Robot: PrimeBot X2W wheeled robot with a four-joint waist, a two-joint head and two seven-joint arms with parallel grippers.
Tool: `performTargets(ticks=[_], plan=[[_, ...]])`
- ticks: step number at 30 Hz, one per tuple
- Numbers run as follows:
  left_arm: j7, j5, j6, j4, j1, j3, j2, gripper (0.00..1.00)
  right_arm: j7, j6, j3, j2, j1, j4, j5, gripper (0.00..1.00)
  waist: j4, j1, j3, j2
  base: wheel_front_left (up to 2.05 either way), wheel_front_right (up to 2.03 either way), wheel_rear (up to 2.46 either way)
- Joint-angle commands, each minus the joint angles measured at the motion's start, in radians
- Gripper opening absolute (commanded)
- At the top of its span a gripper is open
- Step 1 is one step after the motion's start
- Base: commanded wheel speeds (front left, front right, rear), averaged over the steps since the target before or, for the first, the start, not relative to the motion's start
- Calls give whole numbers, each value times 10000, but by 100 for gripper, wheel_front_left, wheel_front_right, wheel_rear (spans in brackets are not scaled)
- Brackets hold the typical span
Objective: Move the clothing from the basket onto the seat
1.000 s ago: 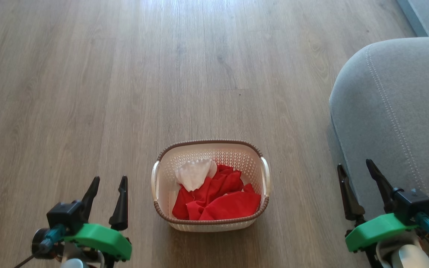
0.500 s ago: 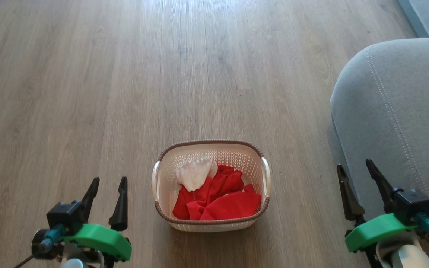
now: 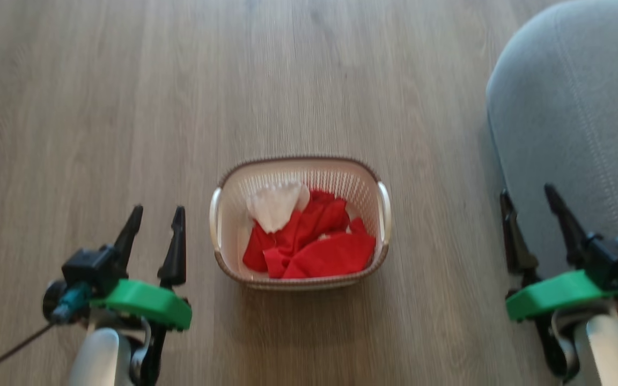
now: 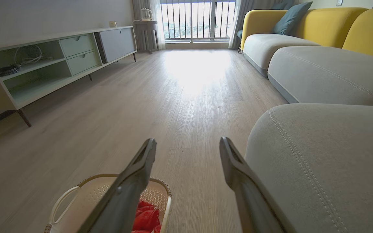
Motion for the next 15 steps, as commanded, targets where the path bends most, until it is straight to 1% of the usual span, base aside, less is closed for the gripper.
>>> performTargets(ticks=[1,6,7,10,13,15], plan=[[-137,125,25,-374,-556,249,106,100,-93,-2,117,-19,-479,-391,-85,100,-132,0,816,0,0,0,0],[-137,316,-1,-421,-1275,97,106,100,-93,-2,-38,135,-1153,-585,-141,100,-357,0,1999,0,0,0,0],[-137,316,-1,-421,-1275,97,106,100,-93,-2,-38,135,-1153,-585,-141,100,-357,0,1999,0,0,0,0],[-138,463,-21,-406,-1792,-55,111,100,-93,-2,-91,231,-1605,-667,-103,100,-503,0,2638,0,0,0,0],[-138,615,-42,-297,-2319,-276,152,100,-93,-2,-72,326,-2015,-733,-109,100,-662,0,3193,0,0,0,0],[-138,798,-61,-57,-2870,-619,205,100,-93,-2,-33,409,-2339,-769,-116,100,-800,0,3680,0,0,0,0]])
